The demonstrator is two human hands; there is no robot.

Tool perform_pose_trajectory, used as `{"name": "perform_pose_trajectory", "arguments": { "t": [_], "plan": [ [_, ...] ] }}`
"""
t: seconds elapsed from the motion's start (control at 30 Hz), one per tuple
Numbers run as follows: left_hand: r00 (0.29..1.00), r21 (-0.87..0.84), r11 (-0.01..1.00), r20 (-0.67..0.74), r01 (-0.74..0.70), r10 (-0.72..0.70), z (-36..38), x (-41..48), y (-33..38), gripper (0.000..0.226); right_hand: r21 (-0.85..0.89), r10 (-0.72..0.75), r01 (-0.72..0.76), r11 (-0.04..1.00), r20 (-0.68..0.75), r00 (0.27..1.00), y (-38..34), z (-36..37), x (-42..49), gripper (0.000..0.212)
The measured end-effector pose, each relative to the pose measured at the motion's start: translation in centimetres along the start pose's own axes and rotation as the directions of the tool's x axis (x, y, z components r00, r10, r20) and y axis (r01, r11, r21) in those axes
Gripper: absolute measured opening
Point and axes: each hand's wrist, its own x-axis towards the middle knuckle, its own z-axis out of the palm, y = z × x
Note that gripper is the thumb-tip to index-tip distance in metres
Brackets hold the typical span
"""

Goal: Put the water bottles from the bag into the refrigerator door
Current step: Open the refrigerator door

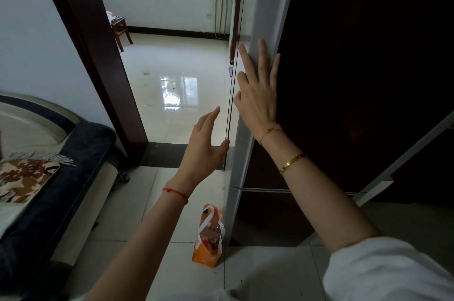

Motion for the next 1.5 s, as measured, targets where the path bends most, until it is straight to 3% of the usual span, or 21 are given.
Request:
{"name": "perform_pose_trajectory", "arguments": {
  "t": [0.2, 0.5, 0.7, 0.9, 1.13, 1.5],
  "plan": [
    [1.0, 0.013, 1.0, 0.007, -0.023, 0.023, -0.4, -0.3, 0.0, 0.075, 0.006, 0.027, -0.027, 1.0, -0.003, 1.0, -0.5, -0.7, -0.5, 0.024],
    [0.993, 0.032, 0.993, 0.003, -0.114, 0.114, -0.8, -0.9, 0.8, 0.073, 0.083, -0.047, 0.058, 0.995, -0.13, 0.99, 1.4, -5.3, -6.8, 0.015],
    [0.972, 0.018, 0.972, 0.034, -0.233, 0.233, -1.2, -2.4, 1.8, 0.07, 0.081, -0.051, 0.069, 0.994, -0.207, 0.977, 2.7, -7.6, -9.9, 0.047],
    [0.943, -0.024, 0.946, 0.074, -0.322, 0.323, -1.4, -4.0, 3.6, 0.068, 0.107, 0.047, -0.026, 0.994, -0.202, 0.978, 3.5, -9.5, -13.3, 0.059],
    [0.877, -0.067, 0.883, 0.107, -0.465, 0.469, -0.8, -5.9, 5.0, 0.061, 0.075, 0.116, -0.101, 0.992, -0.232, 0.966, 5.1, -11.8, -17.7, 0.064],
    [0.719, -0.287, 0.74, 0.195, -0.608, 0.667, 1.6, -7.9, 8.8, 0.062, -0.041, 0.209, -0.233, 0.972, -0.313, 0.927, 8.4, -16.4, -24.4, 0.069]
  ]
}}
